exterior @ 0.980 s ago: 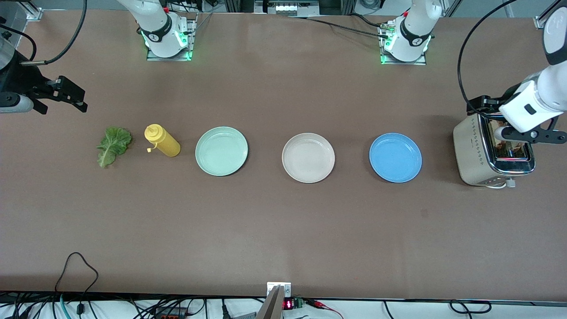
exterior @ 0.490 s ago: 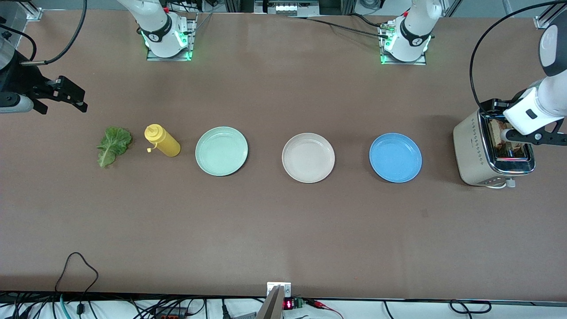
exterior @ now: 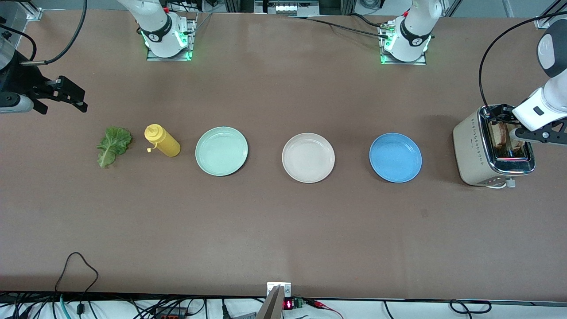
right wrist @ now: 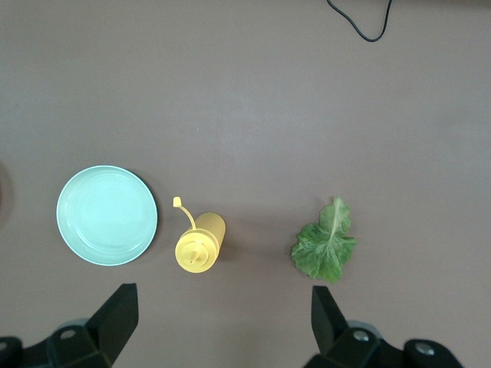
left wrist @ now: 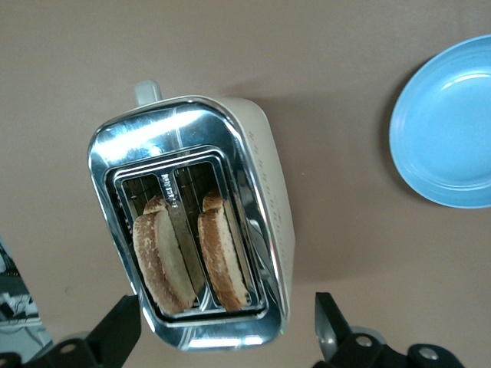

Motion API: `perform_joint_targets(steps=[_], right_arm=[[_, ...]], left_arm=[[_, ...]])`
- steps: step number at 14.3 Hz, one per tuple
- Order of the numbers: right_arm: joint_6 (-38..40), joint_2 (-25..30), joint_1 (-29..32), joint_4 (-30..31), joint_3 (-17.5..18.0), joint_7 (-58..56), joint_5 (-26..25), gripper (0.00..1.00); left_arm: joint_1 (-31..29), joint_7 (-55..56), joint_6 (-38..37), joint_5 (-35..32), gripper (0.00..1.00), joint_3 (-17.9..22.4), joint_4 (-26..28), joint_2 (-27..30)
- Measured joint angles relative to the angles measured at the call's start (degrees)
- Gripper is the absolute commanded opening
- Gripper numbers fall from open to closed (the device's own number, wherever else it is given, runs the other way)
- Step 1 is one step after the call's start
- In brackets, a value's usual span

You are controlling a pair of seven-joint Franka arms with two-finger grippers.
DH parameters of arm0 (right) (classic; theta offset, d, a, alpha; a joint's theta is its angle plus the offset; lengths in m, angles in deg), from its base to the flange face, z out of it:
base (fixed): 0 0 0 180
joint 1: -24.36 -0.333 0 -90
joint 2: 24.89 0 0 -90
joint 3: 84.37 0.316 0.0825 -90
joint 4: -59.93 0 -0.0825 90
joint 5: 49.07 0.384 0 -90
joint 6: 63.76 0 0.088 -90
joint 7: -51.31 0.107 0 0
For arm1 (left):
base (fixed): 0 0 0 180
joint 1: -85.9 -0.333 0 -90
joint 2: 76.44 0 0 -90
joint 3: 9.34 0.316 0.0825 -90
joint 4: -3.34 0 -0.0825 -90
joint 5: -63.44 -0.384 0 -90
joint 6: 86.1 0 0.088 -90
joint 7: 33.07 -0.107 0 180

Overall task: Make sandwich in beige plate with both arms
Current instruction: 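Lower the left gripper over the toaster and grasp a bread slice, then lift the bread slice out of the toaster with the left gripper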

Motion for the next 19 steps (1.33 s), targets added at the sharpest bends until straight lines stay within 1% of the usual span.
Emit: perform_joint_targets(steps=[2, 4, 6, 7, 10, 11, 13, 15, 16, 19], right_arm=[[0.00, 0.00, 0.00, 0.00, 0.00, 0.00, 0.00, 1.00], [0.00, 0.00, 0.00, 0.00, 0.00, 0.00, 0.00, 1.00], [0.00, 0.00, 0.00, 0.00, 0.00, 0.00, 0.00, 1.00], [0.00, 0.00, -0.01, 0.00, 0.00, 0.00, 0.00, 1.00], [0.00, 0.00, 0.00, 0.00, 0.00, 0.00, 0.00, 1.00], [0.00, 0.00, -0.01, 0.00, 0.00, 0.00, 0.00, 1.00], [0.00, 0.00, -0.01, 0.00, 0.00, 0.00, 0.00, 1.00], [0.00, 0.00, 0.00, 0.00, 0.00, 0.00, 0.00, 1.00], [0.00, 0.00, -0.01, 0.00, 0.00, 0.00, 0.00, 1.00], [0.00, 0.00, -0.01, 0.00, 0.00, 0.00, 0.00, 1.00]], left_arm=[[-1.41, -0.58, 5.29, 0.00, 0.96, 0.00, 4.30, 1.48], [-1.96, -1.08, 9.54, 0.00, 0.95, 0.00, 7.11, 2.08], [-2.62, -1.11, 12.68, 0.00, 0.90, -0.02, 9.17, 2.10], [-3.22, -1.18, 14.19, 0.00, 0.90, -0.01, 10.43, 2.11], [-4.36, -1.28, 19.46, 0.00, 0.67, 0.00, 13.80, 2.11], [-4.47, -1.28, 20.01, 0.00, 0.63, 0.00, 14.17, 2.11], [-4.49, -1.29, 20.19, 0.03, 0.45, -0.01, 14.42, 2.11], [-4.78, -1.28, 20.19, 0.35, 0.32, -0.01, 14.56, 2.07], [-5.05, -1.28, 20.19, 0.48, 0.30, -0.01, 14.66, 1.98], [-5.94, -1.28, 20.19, 0.64, 0.11, 0.00, 14.83, 1.42]])
